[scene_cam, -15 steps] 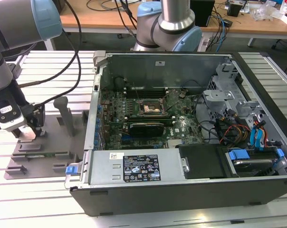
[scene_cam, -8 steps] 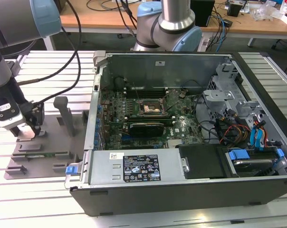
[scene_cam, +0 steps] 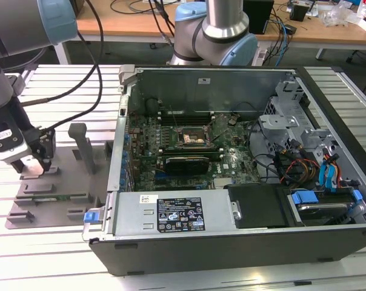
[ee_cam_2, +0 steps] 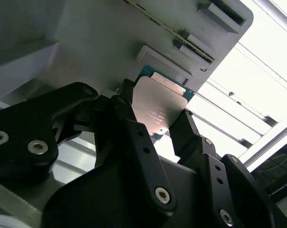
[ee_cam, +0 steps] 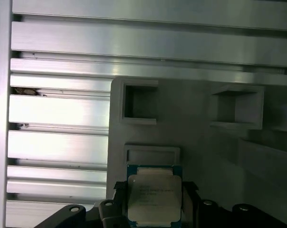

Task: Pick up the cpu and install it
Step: 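Pick up the cpu and move it towards the insertion slot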

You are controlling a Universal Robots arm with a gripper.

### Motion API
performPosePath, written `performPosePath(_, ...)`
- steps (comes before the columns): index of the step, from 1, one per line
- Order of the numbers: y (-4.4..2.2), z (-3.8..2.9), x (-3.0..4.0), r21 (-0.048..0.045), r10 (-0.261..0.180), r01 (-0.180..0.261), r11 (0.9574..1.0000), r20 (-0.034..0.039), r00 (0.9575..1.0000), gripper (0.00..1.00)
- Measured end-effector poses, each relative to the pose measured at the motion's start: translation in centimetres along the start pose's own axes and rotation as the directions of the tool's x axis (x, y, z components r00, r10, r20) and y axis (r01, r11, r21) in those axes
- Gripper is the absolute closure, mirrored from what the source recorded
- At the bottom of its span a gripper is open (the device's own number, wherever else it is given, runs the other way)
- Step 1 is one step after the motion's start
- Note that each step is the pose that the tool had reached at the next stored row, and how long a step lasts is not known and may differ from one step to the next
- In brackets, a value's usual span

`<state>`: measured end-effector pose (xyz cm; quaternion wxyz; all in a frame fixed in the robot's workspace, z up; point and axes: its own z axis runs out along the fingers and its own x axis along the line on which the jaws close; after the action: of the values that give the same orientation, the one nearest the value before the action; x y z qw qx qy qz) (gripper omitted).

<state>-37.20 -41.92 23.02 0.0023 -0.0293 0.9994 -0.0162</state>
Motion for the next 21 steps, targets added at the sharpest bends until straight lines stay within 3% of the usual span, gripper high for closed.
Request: performPosePath(21, 0.0, -2.0, -0.01, 0.0017, 0.0, 0.0, 1.0, -0.0001, 1.0, 0.45)
